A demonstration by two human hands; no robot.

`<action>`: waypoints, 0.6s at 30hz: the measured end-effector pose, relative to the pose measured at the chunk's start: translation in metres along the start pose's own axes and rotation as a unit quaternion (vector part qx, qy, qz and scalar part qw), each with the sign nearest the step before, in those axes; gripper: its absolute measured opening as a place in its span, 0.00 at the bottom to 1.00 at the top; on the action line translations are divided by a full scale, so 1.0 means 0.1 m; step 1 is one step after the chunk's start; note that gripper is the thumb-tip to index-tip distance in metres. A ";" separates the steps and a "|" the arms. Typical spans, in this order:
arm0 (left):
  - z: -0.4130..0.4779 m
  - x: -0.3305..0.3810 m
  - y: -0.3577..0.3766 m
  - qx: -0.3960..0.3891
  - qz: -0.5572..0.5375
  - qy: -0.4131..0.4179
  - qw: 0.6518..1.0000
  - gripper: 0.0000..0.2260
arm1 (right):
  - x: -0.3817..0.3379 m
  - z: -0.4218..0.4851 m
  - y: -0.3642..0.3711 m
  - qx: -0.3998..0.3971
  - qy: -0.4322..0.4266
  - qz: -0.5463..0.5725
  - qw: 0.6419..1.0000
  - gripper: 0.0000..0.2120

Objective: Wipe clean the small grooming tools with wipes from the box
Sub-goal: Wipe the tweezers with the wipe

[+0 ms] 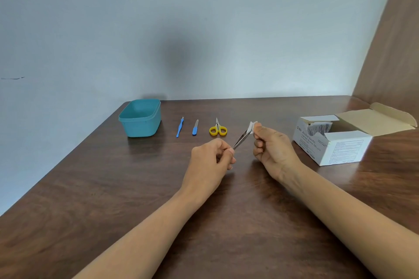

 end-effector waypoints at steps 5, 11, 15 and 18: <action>0.00 0.00 0.00 -0.004 -0.006 -0.007 1.000 0.06 | 0.02 0.01 -0.01 -0.004 0.000 0.000 1.000 0.03; 0.00 0.01 0.01 -0.002 -0.010 -0.009 1.000 0.06 | 0.01 0.00 -0.01 0.000 -0.003 -0.007 1.000 0.07; 0.00 0.02 0.01 -0.005 -0.012 -0.010 1.000 0.06 | 0.02 0.00 -0.01 0.004 -0.010 -0.003 1.000 0.07; 0.00 0.01 0.00 -0.005 -0.011 -0.010 1.000 0.06 | 0.03 0.01 -0.01 0.012 -0.018 -0.002 1.000 0.05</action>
Point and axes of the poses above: each hand's wrist, its own z-axis towards the middle knuckle, its own y-axis out of the palm, x = y × z, the point moved 3 cm from there along z, towards the middle knuckle, and after that the axes turned 14 degrees about x, right-handed, at the moved point
